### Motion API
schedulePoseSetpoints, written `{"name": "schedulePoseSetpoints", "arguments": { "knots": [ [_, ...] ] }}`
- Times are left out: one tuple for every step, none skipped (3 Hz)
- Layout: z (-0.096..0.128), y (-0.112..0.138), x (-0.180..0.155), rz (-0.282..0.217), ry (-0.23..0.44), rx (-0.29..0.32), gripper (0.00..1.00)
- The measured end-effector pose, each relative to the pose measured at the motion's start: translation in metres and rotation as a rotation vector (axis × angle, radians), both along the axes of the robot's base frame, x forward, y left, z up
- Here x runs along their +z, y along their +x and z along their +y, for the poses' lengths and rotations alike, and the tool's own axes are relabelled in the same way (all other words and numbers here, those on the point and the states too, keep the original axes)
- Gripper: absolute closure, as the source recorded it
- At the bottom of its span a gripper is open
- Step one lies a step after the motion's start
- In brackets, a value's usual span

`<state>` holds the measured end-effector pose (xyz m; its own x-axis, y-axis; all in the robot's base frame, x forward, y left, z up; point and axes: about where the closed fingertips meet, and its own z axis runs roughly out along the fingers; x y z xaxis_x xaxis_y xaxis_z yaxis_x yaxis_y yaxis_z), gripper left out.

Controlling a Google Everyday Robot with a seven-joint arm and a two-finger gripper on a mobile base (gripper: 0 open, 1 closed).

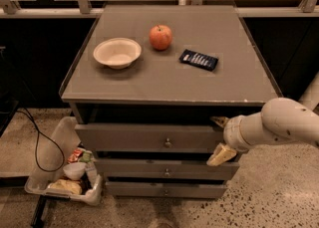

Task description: Open top drawer

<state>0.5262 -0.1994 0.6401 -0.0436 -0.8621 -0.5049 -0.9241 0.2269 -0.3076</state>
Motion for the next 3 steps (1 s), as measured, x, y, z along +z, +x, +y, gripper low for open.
{"name": "schedulePoseSetpoints", "arguments": {
  "knots": [
    [0.0, 0.0, 0.0, 0.0, 0.0, 0.0, 0.42],
    [0.0, -0.0001, 0.0, 0.0, 0.0, 0.0, 0.65],
    [-0.0015, -0.0019, 0.0024, 0.003, 0.006, 0.003, 0.89]
  ]
}}
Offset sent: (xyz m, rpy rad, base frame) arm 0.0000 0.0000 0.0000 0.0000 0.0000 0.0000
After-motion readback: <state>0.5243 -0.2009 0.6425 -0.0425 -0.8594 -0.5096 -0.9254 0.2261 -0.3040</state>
